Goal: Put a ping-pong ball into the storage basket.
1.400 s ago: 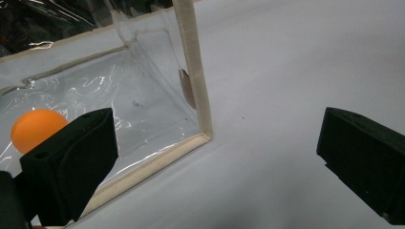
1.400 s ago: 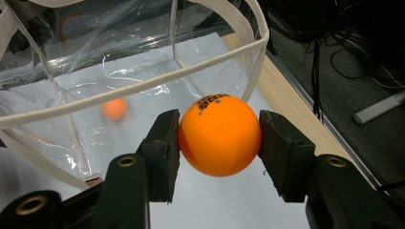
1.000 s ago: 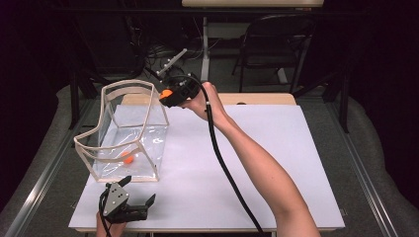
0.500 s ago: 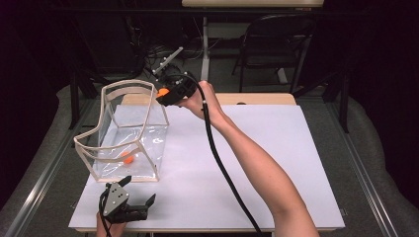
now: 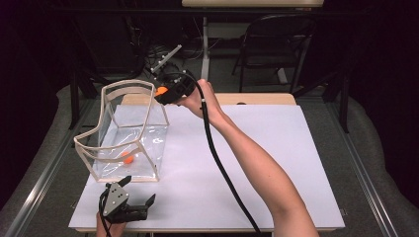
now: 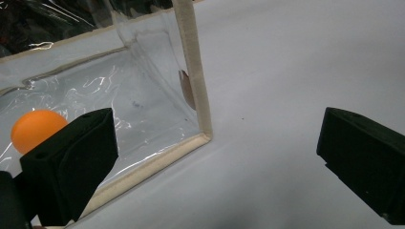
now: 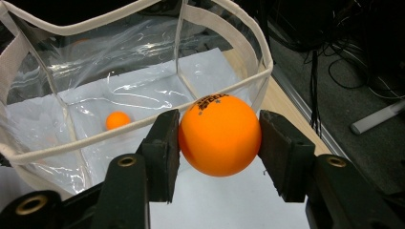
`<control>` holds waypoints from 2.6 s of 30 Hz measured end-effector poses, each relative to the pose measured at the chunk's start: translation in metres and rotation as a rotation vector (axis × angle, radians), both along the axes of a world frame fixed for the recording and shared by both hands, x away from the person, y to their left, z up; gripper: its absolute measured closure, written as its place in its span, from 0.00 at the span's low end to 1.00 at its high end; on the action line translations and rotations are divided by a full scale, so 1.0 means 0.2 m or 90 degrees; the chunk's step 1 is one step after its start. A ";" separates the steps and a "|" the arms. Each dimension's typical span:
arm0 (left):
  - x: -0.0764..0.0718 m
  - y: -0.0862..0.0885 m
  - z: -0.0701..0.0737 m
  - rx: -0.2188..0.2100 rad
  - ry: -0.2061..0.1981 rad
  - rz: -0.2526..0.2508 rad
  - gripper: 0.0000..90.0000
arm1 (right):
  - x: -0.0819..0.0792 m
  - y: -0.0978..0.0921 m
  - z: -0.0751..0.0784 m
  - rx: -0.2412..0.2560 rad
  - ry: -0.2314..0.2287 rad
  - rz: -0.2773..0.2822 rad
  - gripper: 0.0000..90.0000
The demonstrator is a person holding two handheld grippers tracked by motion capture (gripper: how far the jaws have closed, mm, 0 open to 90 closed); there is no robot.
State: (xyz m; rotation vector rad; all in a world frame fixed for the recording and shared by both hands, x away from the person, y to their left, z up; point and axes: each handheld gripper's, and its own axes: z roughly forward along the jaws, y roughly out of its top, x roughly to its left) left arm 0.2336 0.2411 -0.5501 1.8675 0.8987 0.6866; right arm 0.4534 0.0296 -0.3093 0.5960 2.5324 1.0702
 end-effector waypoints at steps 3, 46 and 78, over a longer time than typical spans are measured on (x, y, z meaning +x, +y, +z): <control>0.00 0.00 0.00 0.000 0.001 0.000 0.00 | 0.01 -0.01 -0.01 -0.003 0.000 -0.002 0.56; 0.00 0.00 0.00 -0.001 -0.003 0.001 0.00 | -0.01 0.18 0.07 0.012 -0.016 0.026 0.56; 0.00 0.00 0.00 -0.002 -0.003 0.000 0.00 | -0.10 0.42 -0.03 -0.005 0.009 0.082 0.56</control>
